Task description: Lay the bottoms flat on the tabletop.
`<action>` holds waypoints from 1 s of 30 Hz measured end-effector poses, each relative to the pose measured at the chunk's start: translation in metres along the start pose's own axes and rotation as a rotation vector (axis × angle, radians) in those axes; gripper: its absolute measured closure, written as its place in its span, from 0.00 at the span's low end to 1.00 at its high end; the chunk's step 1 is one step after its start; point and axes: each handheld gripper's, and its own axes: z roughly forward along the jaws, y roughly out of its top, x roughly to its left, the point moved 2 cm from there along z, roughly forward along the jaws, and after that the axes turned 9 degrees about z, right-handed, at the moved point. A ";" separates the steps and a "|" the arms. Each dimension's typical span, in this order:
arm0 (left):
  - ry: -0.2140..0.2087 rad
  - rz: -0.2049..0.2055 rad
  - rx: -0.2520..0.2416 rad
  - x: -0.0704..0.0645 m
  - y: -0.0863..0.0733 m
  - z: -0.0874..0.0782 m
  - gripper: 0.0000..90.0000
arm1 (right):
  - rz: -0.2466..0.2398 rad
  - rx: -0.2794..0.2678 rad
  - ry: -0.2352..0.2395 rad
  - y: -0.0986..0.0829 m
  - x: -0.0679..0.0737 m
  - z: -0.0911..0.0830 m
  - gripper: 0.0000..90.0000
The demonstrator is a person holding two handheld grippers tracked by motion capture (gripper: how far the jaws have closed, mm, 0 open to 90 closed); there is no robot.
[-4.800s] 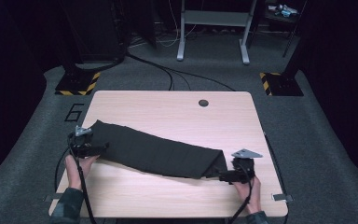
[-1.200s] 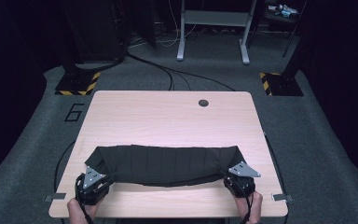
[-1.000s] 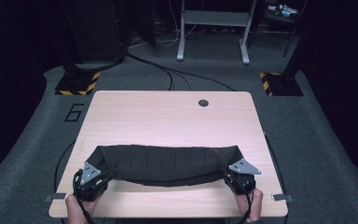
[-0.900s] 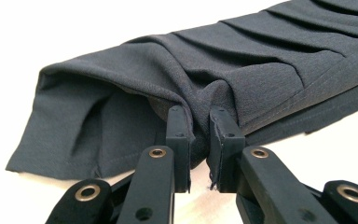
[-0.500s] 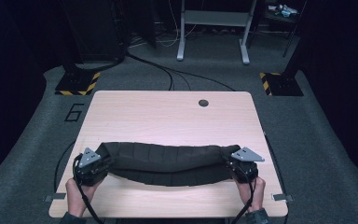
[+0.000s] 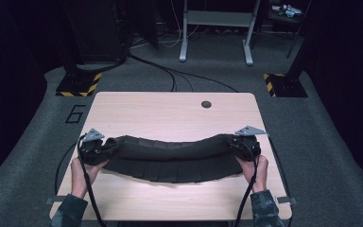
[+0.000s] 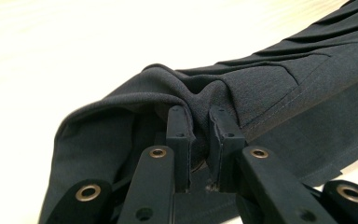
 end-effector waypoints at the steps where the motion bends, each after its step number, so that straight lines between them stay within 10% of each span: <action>1: 0.001 -0.004 0.002 0.002 0.004 0.003 0.89 | 0.007 0.007 -0.001 0.004 -0.002 0.003 0.87; 14: 0.103 -0.030 0.059 0.046 0.043 0.052 0.87 | 0.116 0.071 -0.013 0.063 -0.027 0.060 0.84; 19: 0.206 -0.096 0.048 0.057 0.045 0.070 0.56 | 0.173 0.071 -0.073 0.074 -0.034 0.088 0.73; 26: 0.093 -0.135 0.095 0.058 0.026 0.080 0.30 | 0.233 0.104 -0.010 0.053 -0.036 0.095 0.45; 28: 0.093 -0.081 0.163 0.057 0.019 0.089 0.28 | 0.242 0.120 -0.003 0.044 -0.037 0.096 0.37; 30: 0.048 -0.110 0.208 0.059 0.011 0.097 0.23 | 0.229 0.172 -0.002 0.033 -0.034 0.100 0.30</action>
